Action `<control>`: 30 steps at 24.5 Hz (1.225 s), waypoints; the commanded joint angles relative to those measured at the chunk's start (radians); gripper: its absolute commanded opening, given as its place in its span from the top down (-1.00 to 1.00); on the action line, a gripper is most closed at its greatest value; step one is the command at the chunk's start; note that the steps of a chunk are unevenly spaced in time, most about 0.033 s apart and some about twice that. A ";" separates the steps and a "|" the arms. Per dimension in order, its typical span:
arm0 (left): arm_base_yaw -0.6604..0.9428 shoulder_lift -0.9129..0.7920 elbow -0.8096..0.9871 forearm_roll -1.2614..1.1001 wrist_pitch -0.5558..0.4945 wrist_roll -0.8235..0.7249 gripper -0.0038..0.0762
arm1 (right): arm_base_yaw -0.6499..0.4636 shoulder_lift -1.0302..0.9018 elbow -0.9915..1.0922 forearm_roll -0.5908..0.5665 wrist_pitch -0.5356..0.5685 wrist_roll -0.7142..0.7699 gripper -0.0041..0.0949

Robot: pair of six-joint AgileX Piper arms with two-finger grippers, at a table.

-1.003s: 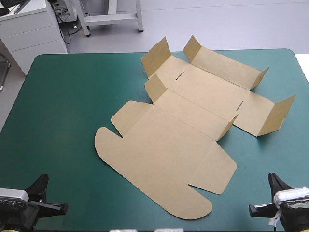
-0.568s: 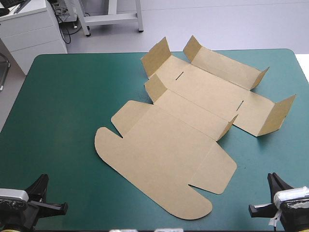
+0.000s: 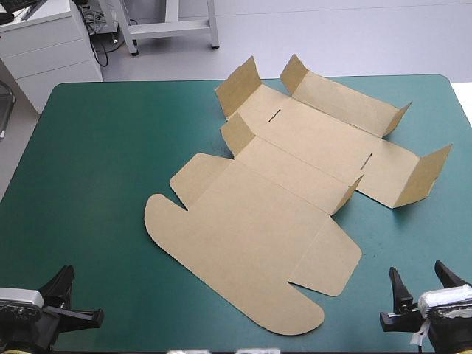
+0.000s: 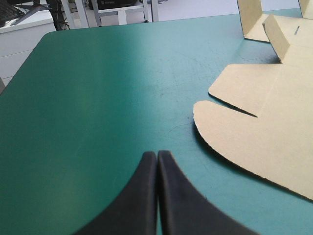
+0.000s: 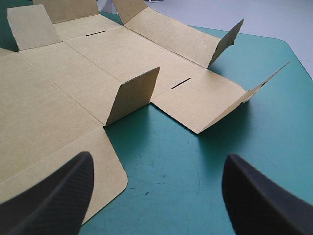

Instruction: Fold the box

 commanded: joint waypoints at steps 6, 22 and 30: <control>-0.008 0.000 -0.022 -0.005 -0.073 -0.008 0.98 | -0.001 0.243 -0.183 0.007 -0.034 0.158 -0.46; -0.008 0.000 -0.022 -0.005 -0.073 -0.008 0.98 | -0.001 1.006 -0.666 0.164 -0.010 0.399 -0.46; -0.008 0.000 -0.022 -0.005 -0.073 -0.008 0.98 | -0.001 1.305 -0.728 0.267 -0.002 0.491 -0.46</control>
